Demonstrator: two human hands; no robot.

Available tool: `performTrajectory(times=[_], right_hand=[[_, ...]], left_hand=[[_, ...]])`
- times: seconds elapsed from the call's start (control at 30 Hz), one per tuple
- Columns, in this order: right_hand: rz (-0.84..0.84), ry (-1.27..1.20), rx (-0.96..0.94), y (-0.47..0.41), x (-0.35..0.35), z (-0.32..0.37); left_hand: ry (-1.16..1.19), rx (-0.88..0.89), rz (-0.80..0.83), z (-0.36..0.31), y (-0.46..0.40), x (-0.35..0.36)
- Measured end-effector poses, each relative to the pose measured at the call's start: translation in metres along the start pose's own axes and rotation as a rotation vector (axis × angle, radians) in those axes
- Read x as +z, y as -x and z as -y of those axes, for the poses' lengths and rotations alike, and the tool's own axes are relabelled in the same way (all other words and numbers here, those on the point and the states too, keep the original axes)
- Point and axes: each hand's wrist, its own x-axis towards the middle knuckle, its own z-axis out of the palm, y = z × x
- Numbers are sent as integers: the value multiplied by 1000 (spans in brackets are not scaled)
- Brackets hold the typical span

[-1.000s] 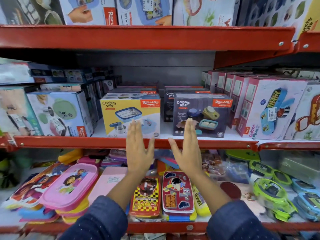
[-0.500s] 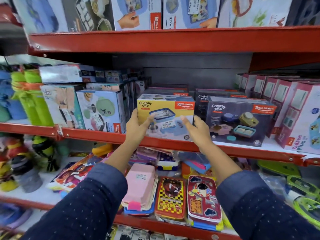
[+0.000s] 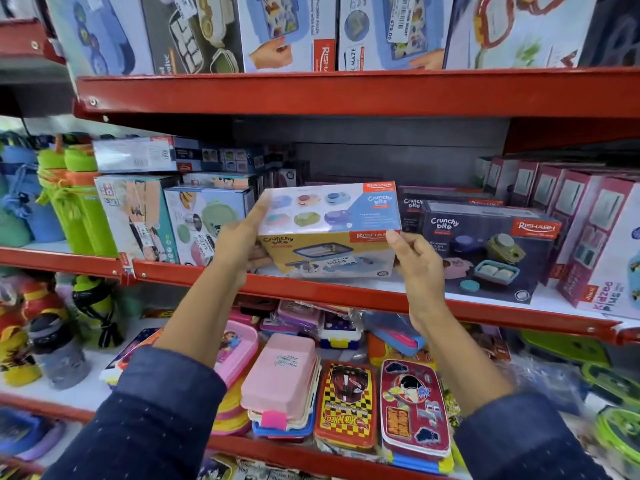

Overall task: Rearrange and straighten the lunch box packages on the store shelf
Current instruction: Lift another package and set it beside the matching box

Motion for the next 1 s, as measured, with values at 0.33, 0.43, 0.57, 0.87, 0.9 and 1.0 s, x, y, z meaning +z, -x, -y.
performTrajectory(times=[0.33,0.43,0.57,0.87,0.9,1.0], right_hand=[[-22,-68,243,-7,-12,0],[-37,-54,237,-11,-16,-1],[43,-80,214,-10,-19,-4],[92,306,31,-21,-2,-4],[87,341,18,-24,1,-5],[51,446,-6,-28,10,-10]], left_hand=[[-5,250,410,11,17,-21],[-33,194,478,17,21,-30],[-153,194,431,14,26,-24],[-217,257,183,29,-15,-4],[-231,264,174,32,-20,-1],[-254,247,149,45,-34,4]])
